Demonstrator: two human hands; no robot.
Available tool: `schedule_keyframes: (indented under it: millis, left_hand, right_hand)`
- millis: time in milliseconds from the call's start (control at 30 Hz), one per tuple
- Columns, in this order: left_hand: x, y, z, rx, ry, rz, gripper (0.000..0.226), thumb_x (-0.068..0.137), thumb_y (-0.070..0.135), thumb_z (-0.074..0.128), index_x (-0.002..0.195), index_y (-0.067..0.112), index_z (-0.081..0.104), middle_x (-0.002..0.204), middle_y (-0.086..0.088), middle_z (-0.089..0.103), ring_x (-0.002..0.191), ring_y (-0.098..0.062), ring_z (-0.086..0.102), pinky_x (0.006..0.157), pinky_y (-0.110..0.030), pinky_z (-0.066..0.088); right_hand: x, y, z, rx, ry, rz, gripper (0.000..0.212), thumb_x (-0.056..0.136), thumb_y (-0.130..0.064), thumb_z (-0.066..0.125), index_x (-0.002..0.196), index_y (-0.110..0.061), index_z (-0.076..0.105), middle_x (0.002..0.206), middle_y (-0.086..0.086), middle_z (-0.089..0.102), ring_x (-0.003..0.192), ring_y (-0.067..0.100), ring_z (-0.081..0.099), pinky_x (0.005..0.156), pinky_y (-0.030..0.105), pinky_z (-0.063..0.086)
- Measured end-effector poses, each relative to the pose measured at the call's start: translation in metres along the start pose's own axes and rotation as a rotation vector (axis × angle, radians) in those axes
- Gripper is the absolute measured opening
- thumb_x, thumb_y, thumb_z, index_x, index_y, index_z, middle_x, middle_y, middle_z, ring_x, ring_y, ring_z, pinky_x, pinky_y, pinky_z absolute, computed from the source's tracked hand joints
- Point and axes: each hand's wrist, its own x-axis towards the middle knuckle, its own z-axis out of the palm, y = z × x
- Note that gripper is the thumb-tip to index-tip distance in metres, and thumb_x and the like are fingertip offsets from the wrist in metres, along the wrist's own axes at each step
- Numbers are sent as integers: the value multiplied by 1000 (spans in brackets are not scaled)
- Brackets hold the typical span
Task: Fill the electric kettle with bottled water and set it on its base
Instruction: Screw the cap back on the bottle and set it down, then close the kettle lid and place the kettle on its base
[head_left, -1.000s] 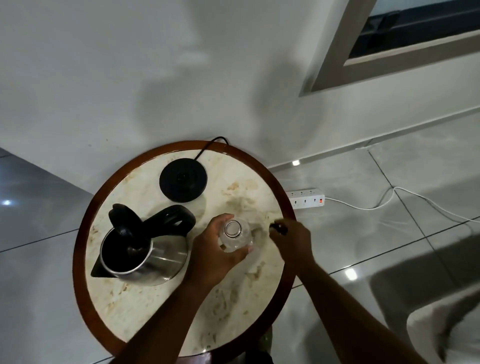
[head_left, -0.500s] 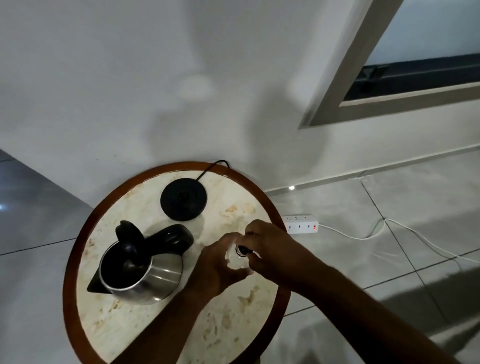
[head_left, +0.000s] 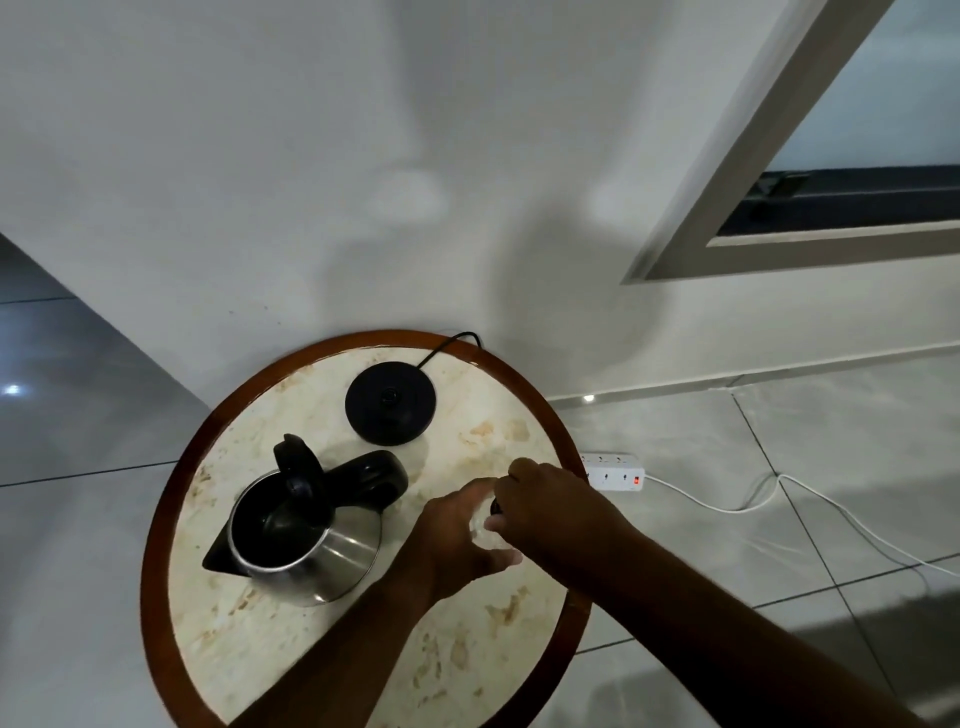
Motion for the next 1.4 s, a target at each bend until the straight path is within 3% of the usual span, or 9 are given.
schedule_keyframes:
  millis: [333, 533, 633, 767, 967, 1067, 1233, 1333, 1400]
  left_hand:
    - [4, 0, 5, 70, -32, 16, 64, 64, 40, 82, 120, 32, 52, 111, 9, 67, 100, -11, 63, 87, -35, 56]
    - [6, 2, 4, 106, -25, 23, 69, 67, 34, 81, 127, 30, 49, 120, 5, 66, 106, -17, 63, 89, -36, 56]
    - [6, 4, 4, 104, -41, 19, 76, 68, 35, 82, 135, 29, 45, 129, 2, 61, 116, -20, 59, 92, -40, 54]
    - [1, 4, 3, 93, -65, 12, 90, 66, 45, 82, 143, 34, 35, 143, 5, 50, 128, -17, 50, 99, -40, 50]
    - [-11, 3, -5, 187, -12, -1, 94, 68, 49, 80, 145, 30, 32, 150, 4, 41, 134, -17, 42, 107, -38, 42]
    - [-27, -4, -14, 236, 28, -3, 86, 68, 53, 77, 141, 30, 38, 151, 6, 37, 139, -15, 34, 112, -33, 34]
    - [-90, -30, -52, 204, 282, -92, 64, 62, 65, 75, 114, 28, 61, 122, 7, 61, 110, -12, 57, 98, -28, 46]
    - [-132, -49, -92, 165, 535, -97, 44, 59, 68, 73, 78, 29, 63, 81, 13, 67, 74, -3, 62, 68, -31, 55]
    - [-144, -60, -115, 157, 716, -102, 38, 58, 60, 78, 75, 32, 58, 79, 16, 62, 73, -2, 59, 63, -31, 54]
  right_hand:
    - [-10, 16, 14, 61, -60, -9, 33, 81, -24, 70, 108, -12, 54, 94, 10, 63, 75, 24, 64, 58, 26, 37]
    - [-12, 5, 8, -104, 55, -23, 38, 66, -37, 83, 81, -8, 65, 64, 8, 65, 47, 19, 63, 37, 24, 40]
    - [-14, 5, 9, 29, 40, 49, 41, 87, -44, 49, 108, -10, 57, 97, 12, 66, 79, 26, 65, 57, 30, 40]
    - [-25, 7, -3, 374, 79, 278, 66, 79, -60, 59, 128, -21, 38, 106, 3, 65, 87, 16, 60, 68, 26, 40]
    - [-33, -2, -17, 420, 8, 384, 89, 69, -70, 62, 138, -26, 27, 128, 5, 53, 110, 20, 54, 84, 31, 45]
    - [-28, -11, -39, 450, 175, 439, 95, 66, -76, 58, 141, -29, 23, 131, 2, 47, 115, 19, 50, 85, 31, 44]
    - [16, -56, -55, 770, 330, 449, 69, 76, -66, 58, 132, -29, 43, 106, -7, 56, 89, 6, 57, 71, 25, 49]
    - [49, -84, -41, 903, 189, 471, 57, 83, -52, 60, 131, -24, 47, 114, 0, 61, 98, 11, 56, 79, 25, 42]
    - [63, -91, -28, 945, 110, 447, 58, 84, -47, 62, 133, -22, 46, 125, 3, 57, 110, 15, 53, 89, 29, 42]
